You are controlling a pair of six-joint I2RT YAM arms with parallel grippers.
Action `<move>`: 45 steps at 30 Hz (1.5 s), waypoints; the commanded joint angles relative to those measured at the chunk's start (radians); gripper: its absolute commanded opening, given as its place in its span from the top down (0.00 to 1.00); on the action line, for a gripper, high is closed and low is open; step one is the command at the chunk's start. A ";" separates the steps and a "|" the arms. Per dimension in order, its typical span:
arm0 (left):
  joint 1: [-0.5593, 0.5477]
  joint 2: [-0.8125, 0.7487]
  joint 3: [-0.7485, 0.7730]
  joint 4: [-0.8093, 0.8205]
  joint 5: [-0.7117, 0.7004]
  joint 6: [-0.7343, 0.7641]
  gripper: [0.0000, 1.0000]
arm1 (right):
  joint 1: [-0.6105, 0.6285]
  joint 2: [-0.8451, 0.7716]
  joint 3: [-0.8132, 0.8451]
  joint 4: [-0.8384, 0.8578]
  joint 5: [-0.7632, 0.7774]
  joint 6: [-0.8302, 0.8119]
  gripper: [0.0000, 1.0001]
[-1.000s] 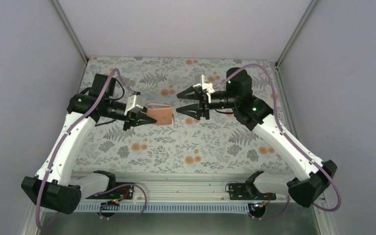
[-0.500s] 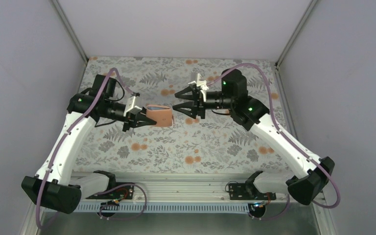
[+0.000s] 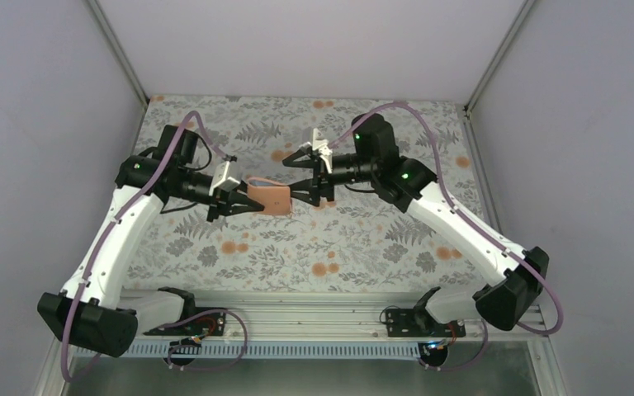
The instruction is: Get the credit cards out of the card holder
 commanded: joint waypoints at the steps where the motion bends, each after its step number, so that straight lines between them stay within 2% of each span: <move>1: 0.003 0.034 0.045 0.045 0.045 -0.001 0.98 | 0.074 0.034 0.026 -0.020 -0.057 -0.019 0.27; 2: 0.004 0.039 0.046 0.043 0.043 0.000 0.98 | 0.074 0.035 0.021 0.008 -0.063 -0.007 0.34; 5: 0.005 0.044 0.050 0.057 0.020 -0.026 0.98 | 0.075 0.018 0.016 0.075 -0.090 0.017 0.66; 8: 0.008 0.035 0.058 0.070 -0.004 -0.057 0.98 | 0.073 -0.013 0.011 0.084 -0.101 0.021 0.91; 9: 0.010 0.033 0.059 0.070 -0.004 -0.059 0.98 | 0.072 -0.024 0.007 0.081 -0.101 0.024 0.95; 11: 0.019 0.028 0.056 0.071 0.001 -0.059 0.98 | 0.067 -0.041 0.003 0.078 -0.097 0.045 0.96; 18: 0.044 0.034 0.064 0.119 0.008 -0.125 0.97 | 0.062 -0.028 0.079 0.013 0.039 0.151 0.96; 22: 0.054 0.053 0.076 0.093 0.063 -0.091 0.98 | 0.061 -0.009 0.083 0.018 -0.008 0.124 0.95; 26: 0.074 0.033 0.097 0.035 0.110 -0.020 0.98 | 0.059 0.011 0.078 -0.013 -0.174 -0.006 0.73; 31: 0.085 -0.048 0.065 0.052 0.056 0.025 0.98 | 0.062 0.086 0.131 -0.044 -0.265 -0.043 0.59; 33: 0.083 -0.063 0.060 0.043 0.056 0.059 0.98 | 0.071 0.102 0.150 -0.063 -0.232 -0.049 0.55; 35: 0.080 -0.031 0.128 -0.091 0.072 0.187 0.98 | 0.089 0.098 0.155 -0.074 -0.188 -0.043 0.51; 36: 0.082 -0.024 0.151 -0.140 0.071 0.199 0.98 | 0.101 0.087 0.149 -0.073 -0.160 -0.038 0.49; 42: 0.082 -0.095 0.237 -0.135 -0.086 0.254 0.98 | 0.168 -0.033 0.059 -0.009 -0.041 -0.037 0.35; 45: 0.082 -0.159 0.235 -0.060 -0.069 0.347 0.98 | 0.169 -0.069 0.058 -0.019 0.013 -0.084 0.32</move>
